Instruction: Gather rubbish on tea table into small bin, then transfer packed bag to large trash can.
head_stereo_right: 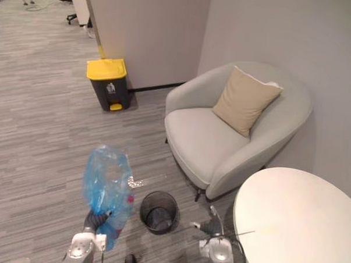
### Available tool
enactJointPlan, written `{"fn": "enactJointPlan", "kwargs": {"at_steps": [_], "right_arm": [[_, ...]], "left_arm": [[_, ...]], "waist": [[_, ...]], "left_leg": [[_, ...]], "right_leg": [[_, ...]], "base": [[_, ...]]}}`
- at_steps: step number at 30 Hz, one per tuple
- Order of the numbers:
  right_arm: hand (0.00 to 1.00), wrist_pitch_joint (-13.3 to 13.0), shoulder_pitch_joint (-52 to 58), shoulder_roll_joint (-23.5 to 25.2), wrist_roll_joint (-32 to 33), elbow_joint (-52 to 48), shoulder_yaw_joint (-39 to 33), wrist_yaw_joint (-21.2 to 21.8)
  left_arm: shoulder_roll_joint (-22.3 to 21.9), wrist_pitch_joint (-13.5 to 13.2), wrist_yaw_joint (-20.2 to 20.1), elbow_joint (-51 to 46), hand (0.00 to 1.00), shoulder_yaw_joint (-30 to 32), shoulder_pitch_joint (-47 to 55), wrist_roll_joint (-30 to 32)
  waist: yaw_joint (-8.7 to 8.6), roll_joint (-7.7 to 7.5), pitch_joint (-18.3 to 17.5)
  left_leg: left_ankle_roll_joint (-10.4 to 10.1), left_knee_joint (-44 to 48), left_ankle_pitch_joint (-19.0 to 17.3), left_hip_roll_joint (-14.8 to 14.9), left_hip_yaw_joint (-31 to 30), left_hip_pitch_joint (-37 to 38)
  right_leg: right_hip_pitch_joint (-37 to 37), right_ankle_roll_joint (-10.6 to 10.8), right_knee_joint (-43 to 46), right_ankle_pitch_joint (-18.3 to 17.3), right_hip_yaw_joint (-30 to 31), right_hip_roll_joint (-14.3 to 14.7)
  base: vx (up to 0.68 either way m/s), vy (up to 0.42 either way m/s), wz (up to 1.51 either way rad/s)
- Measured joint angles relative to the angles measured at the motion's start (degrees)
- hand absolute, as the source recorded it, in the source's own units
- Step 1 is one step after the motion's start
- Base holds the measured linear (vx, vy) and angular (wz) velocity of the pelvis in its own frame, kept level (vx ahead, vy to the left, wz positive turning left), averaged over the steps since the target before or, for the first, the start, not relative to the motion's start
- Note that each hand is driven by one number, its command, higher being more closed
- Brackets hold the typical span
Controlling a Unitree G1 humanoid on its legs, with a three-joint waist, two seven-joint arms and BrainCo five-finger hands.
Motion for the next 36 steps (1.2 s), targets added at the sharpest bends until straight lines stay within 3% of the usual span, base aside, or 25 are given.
{"fn": "enactJointPlan", "kwargs": {"at_steps": [3,12,14,15,16,17,19,21,22,23,26,27,28,30,32,34,36], "right_arm": [[0.0,0.6,-0.2,-0.1,0.1,3.2,-1.3,0.1],[0.0,1.1,-5.0,1.2,1.8,4.2,-1.3,-1.6],[0.0,1.1,-4.7,1.7,1.8,4.1,-0.1,-1.9],[0.0,1.2,-4.7,1.9,1.8,4.0,0.4,-2.0],[0.0,1.3,-4.3,2.3,1.8,4.0,1.2,-2.0],[0.0,1.2,-3.9,2.3,1.8,4.0,1.6,-2.0],[0.0,1.2,-3.5,2.2,1.8,4.0,2.1,-2.0],[0.0,1.2,-4.4,1.7,1.8,3.9,2.1,-2.2],[0.0,1.1,-5.2,1.4,1.8,3.4,2.1,-2.5],[0.0,1.0,-6.2,0.8,1.9,2.0,2.1,-3.3],[0.0,1.1,-6.1,-0.1,1.7,1.9,2.0,-4.1],[0.0,1.1,-6.0,-0.3,1.7,1.9,2.0,-4.2],[0.0,1.3,-6.1,-0.4,1.7,1.9,1.7,-4.4],[0.0,1.3,-6.8,-0.2,1.7,1.9,1.0,-4.8],[0.0,1.3,-6.8,-0.9,1.7,2.0,0.2,-5.4],[0.0,1.3,-6.5,-1.3,1.6,2.3,0.0,-5.4],[0.0,1.4,-6.3,-1.2,1.5,3.2,-0.4,-5.4]], "left_arm": [[0.0,0.2,-0.6,3.9,1.0,0.1,0.4,0.0],[0.1,0.3,-0.4,7.3,1.0,1.7,-1.8,0.0],[0.1,0.3,-0.3,6.3,1.0,1.6,-2.7,0.0],[0.0,0.3,-0.2,5.1,1.0,1.7,-3.1,0.0],[0.0,0.1,-0.2,3.7,1.0,1.7,-3.3,-0.1],[0.1,0.1,-0.1,3.3,1.0,1.7,-3.4,-0.1],[0.1,0.1,0.4,1.0,1.0,1.7,-3.1,-0.1],[-0.3,0.1,0.6,0.2,1.0,1.8,-2.9,-0.4],[-0.9,0.1,0.6,-0.9,1.0,1.8,-2.6,-0.9],[-2.4,0.2,0.7,-0.8,1.0,1.7,-2.6,-1.3],[-3.9,0.1,0.6,-0.9,1.0,-0.6,-1.6,-2.3],[-4.1,0.1,0.6,-0.9,1.0,-0.7,-1.4,-2.4],[-4.4,0.1,0.7,-0.9,1.0,-0.7,-1.4,-2.5],[-4.3,0.1,0.6,-1.0,1.0,-1.2,-1.7,-2.5],[-4.4,0.1,0.6,-1.0,1.0,-1.8,-1.9,-2.5],[-4.4,0.0,0.6,-1.0,1.0,-2.2,-2.1,-2.5],[-4.4,0.0,0.5,-0.5,1.0,-2.5,-2.9,-2.5]], "waist": [[0.29,0.02,0.5],[1.07,-1.41,7.5],[0.98,-1.48,8.0],[1.09,-1.49,8.1],[0.76,-1.68,8.8],[0.61,-1.87,8.8],[1.0,-3.55,8.5],[1.33,-3.97,8.5],[2.31,-3.45,8.4],[4.07,-1.33,9.5],[3.61,2.07,9.8],[3.59,2.45,9.9],[3.31,2.35,9.9],[3.28,1.98,10.1],[2.91,1.66,10.3],[2.73,2.54,9.9],[2.32,2.74,9.7]], "left_leg": [[-0.1,0.0,-0.3,-0.5,-0.1,0.2],[0.9,0.4,0.4,-0.4,2.9,-1.2],[2.4,3.4,-0.9,0.2,3.0,-2.5],[3.0,5.9,-2.1,1.2,2.9,-3.4],[3.5,8.5,-3.0,1.1,2.4,-3.7],[3.9,9.7,-3.3,0.9,1.4,-4.1],[3.9,14.4,-3.9,-0.2,-2.3,-7.1],[2.8,16.1,-3.5,0.0,-3.9,-9.8],[1.9,15.5,-2.8,0.9,-4.5,-11.1],[1.2,15.0,-1.1,2.2,-5.1,-12.7],[-0.9,10.2,1.2,4.0,-8.2,-13.0],[-2.1,9.3,0.3,4.3,-8.1,-13.0],[-5.1,7.8,-2.1,4.6,-7.3,-13.0],[-3.4,12.1,-1.6,4.0,-5.5,-14.2],[-1.1,21.3,-4.2,3.4,-3.9,-13.4],[-0.6,26.1,-12.0,5.0,-1.2,-10.4],[-0.6,27.1,-14.8,6.0,1.7,-7.6]], "right_leg": [[0.1,0.1,0.2,-0.3,-0.1,-0.2],[-4.8,-0.1,5.4,0.0,2.8,-0.3],[-7.6,-0.2,11.2,-0.1,3.4,-0.6],[-7.9,0.1,13.1,-1.0,3.6,-0.6],[-9.9,0.2,25.6,-6.6,4.9,-1.4],[-10.3,0.7,30.1,-8.2,5.3,-1.5],[-9.3,1.8,38.1,-12.7,8.1,-1.0],[-8.2,1.1,33.4,-15.0,9.9,0.4],[-6.6,-1.0,27.3,-16.3,10.0,1.5],[-5.8,-2.9,22.8,-16.0,8.7,3.2],[-5.9,-4.5,20.8,-13.9,5.0,5.9],[-5.8,-4.9,20.3,-13.2,3.9,6.0],[-5.8,-5.8,18.0,-11.3,2.5,5.6],[-6.3,-6.5,15.8,-8.9,0.9,3.9],[-7.1,-6.0,15.0,-7.5,-0.2,2.0],[-7.1,-5.0,13.1,-5.4,-2.0,0.9],[-6.8,-3.5,11.7,-4.2,-3.8,-0.3]], "base": [[0.09,0.008,0.02],[0.03,0.017,-0.16],[0.0,0.014,-0.03],[0.01,-0.035,0.22],[0.01,-0.064,0.37],[0.01,-0.12,0.68],[-0.07,-0.186,0.87],[-0.12,-0.151,0.52],[-0.2,-0.173,0.09],[-0.22,-0.159,0.0],[-0.31,-0.11,0.48],[-0.25,-0.097,0.57],[-0.21,-0.065,0.4],[-0.17,-0.015,0.45],[-0.11,0.05,0.45],[-0.1,0.132,0.46],[-0.11,0.204,0.57]]}}
